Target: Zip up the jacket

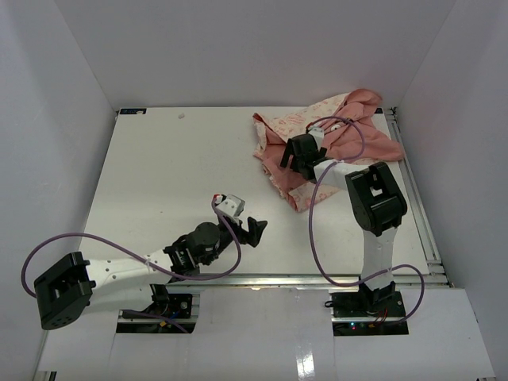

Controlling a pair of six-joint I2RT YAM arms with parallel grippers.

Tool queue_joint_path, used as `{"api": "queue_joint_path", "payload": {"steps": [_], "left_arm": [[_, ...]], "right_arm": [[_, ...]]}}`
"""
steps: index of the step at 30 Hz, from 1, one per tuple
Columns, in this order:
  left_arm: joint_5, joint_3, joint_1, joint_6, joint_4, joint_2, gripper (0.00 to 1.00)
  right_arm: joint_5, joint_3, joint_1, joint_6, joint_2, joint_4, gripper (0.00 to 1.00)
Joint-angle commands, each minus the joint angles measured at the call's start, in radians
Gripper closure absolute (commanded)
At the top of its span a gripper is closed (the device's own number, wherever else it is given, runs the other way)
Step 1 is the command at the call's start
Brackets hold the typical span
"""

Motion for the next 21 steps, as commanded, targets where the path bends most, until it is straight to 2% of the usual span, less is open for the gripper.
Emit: {"api": "queue_joint_path", "payload": {"steps": [1,6,10,15,21], "left_arm": [[-0.097,0.014,-0.001,-0.016,-0.014,-0.050,0.04],[-0.177,0.012,-0.001,-0.032,-0.036,-0.074,0.04],[-0.207,0.007,-0.001,-0.029,-0.032,-0.073,0.04],[-0.230,-0.003,-0.001,-0.002,0.014,-0.027,0.05],[-0.184,0.051,-0.001,0.002,-0.031,0.068,0.06]], "right_arm": [[-0.008,-0.095,0.121,-0.051,-0.094,-0.016,0.05],[0.045,-0.227,0.218,-0.043,-0.155,-0.041,0.05],[0.101,-0.388,0.322,-0.061,-0.247,0.010,0.05],[0.131,-0.463,0.367,-0.070,-0.413,0.011,0.05],[0.141,-0.533,0.368,-0.050,-0.619,0.006,0.05]]}}
